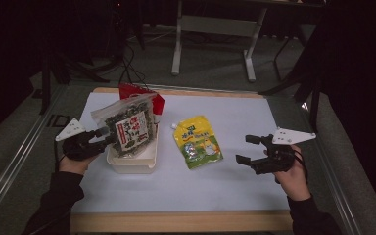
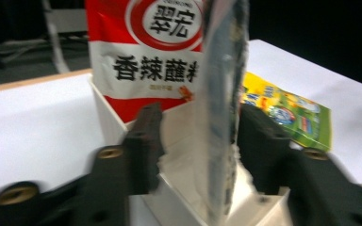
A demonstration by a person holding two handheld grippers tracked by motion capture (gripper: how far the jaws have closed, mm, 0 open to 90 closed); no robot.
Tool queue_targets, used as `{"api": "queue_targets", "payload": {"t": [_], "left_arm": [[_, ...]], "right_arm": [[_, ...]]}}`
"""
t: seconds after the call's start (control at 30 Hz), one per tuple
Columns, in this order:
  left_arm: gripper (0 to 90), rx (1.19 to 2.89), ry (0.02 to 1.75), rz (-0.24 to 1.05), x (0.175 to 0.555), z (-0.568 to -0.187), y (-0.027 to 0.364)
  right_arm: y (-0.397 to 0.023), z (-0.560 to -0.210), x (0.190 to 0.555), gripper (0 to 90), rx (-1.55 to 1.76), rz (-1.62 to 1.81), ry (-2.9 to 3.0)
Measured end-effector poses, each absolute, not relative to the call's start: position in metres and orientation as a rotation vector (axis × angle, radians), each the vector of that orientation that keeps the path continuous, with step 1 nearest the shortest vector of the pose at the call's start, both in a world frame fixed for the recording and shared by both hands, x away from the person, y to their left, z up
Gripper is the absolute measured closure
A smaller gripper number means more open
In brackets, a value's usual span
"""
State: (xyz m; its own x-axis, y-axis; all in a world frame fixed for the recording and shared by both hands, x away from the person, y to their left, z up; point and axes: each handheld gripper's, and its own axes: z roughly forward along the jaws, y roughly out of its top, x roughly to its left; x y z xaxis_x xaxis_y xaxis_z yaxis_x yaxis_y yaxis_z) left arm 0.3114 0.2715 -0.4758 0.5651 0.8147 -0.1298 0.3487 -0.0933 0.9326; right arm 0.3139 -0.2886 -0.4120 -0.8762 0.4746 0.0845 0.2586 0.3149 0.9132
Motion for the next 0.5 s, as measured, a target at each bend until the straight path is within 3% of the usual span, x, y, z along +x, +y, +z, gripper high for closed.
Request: {"api": "queue_targets", "payload": {"t": [0.13,0.27,0.33,0.37,0.5], "left_arm": [[41.3,1.645,0.988,0.536,0.305,-0.471,0.274],[24.6,1.615,0.999,0.558,0.293,-0.467,0.274],[21.4,1.615,0.999,0.558,0.293,-0.467,0.274],[8.7,1.611,1.004,0.569,0.285,-0.466,0.273],[2.0,1.608,1.028,0.557,0.271,-0.465,0.271]], "right_arm": [[-0.289,-0.413,0.314,14.8,0.688,1.594,2.383],[-0.29,-0.414,0.313,14.1,0.709,1.574,2.393],[-0.29,-0.414,0.313,14.1,0.714,1.577,2.394],[-0.29,-0.415,0.313,13.7,0.73,1.574,2.398],[-0.29,-0.416,0.314,13.0,0.757,1.573,2.4]]}}
